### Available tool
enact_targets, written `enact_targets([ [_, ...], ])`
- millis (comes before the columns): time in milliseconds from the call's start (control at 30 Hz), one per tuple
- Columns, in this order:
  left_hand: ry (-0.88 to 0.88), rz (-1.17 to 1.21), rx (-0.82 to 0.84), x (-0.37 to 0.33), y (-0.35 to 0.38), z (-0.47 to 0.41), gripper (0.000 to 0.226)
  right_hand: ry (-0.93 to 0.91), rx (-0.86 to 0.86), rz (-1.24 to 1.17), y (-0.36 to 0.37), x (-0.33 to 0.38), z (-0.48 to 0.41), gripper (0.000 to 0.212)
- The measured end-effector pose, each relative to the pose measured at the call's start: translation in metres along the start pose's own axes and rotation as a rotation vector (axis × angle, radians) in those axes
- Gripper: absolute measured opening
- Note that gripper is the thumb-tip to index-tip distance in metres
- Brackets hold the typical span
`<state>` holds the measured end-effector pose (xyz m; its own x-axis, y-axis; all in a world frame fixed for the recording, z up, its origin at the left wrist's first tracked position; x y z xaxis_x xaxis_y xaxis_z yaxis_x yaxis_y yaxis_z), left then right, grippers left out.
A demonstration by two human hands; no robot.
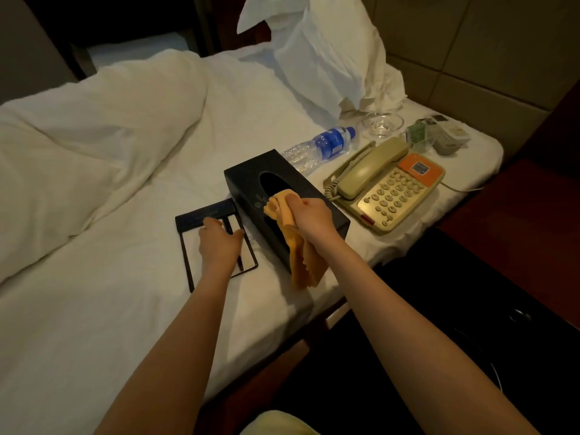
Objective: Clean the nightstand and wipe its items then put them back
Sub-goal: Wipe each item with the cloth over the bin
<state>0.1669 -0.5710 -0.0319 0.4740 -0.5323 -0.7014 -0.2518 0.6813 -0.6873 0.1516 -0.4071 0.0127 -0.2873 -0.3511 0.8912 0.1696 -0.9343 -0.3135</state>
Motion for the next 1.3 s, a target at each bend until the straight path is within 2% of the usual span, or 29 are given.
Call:
enact_targets([
  [167,0.072,0.042,-0.048,-0.008,0.001,0.006,0.036,0.025,-0.016,-0.051,-0.005,-0.001,0.001,0.038],
  [267,0.228,0.121,-0.085,-0.034,0.002,0.015,0.029,0.046,-0.018,-0.147,-0.013,-0.001,0.004,0.036],
  [367,0.390,0.207,-0.039,-0.072,0.012,0.031,0.025,0.058,-0.054,-0.314,-0.032,-0.003,0.009,0.037],
  [433,0.460,0.280,0.085,-0.097,0.024,0.048,0.020,0.019,-0.057,-0.460,-0.051,-0.006,0.014,0.030],
  [500,0.446,0.343,0.265,-0.115,0.044,0.066,0.021,-0.027,-0.053,-0.674,-0.073,-0.012,0.020,0.027],
  [600,0.249,0.483,0.579,-0.137,0.076,0.087,0.030,-0.101,-0.087,-0.933,-0.107,-0.025,0.029,0.024],
  [667,0.104,0.564,0.793,-0.149,0.090,0.104,0.042,-0.122,-0.108,-0.981,-0.129,-0.034,0.037,0.025],
  [733,0.106,0.582,0.948,-0.159,0.102,0.118,0.055,-0.130,-0.118,-0.974,-0.152,-0.042,0.046,0.030],
  [767,0.159,0.579,0.979,-0.165,0.107,0.125,0.051,-0.137,-0.138,-0.977,-0.164,-0.047,0.051,0.033],
  [867,0.358,0.601,0.906,-0.183,0.118,0.140,0.012,-0.133,-0.251,-0.986,-0.196,-0.066,0.067,0.041],
  [967,0.379,0.702,0.925,-0.196,0.135,0.154,0.010,-0.096,-0.382,-1.061,-0.221,-0.089,0.084,0.037],
  [1033,0.370,0.722,0.985,-0.204,0.148,0.163,0.009,-0.064,-0.394,-1.225,-0.233,-0.111,0.098,0.048],
  [1100,0.350,0.719,1.000,-0.210,0.158,0.172,0.008,-0.037,-0.304,-1.288,-0.240,-0.130,0.112,0.071],
  [1200,0.364,0.694,1.004,-0.217,0.171,0.182,0.030,-0.036,-0.195,-1.239,-0.243,-0.143,0.129,0.107],
  [1300,0.432,0.581,1.047,-0.219,0.183,0.193,0.033,-0.066,-0.282,-1.126,-0.249,-0.151,0.135,0.114],
])
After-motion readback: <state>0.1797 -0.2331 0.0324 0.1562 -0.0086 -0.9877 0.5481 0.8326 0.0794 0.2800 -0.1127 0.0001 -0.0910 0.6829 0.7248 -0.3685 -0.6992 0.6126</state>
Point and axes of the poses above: each hand's wrist, its own z-axis away from the middle knuckle, its own y-axis out of the palm, x = y × z, the point moved 3 cm from there along -z, towards the middle knuckle, and after that the axes turned 3 degrees about x, right-handed, at the moved point
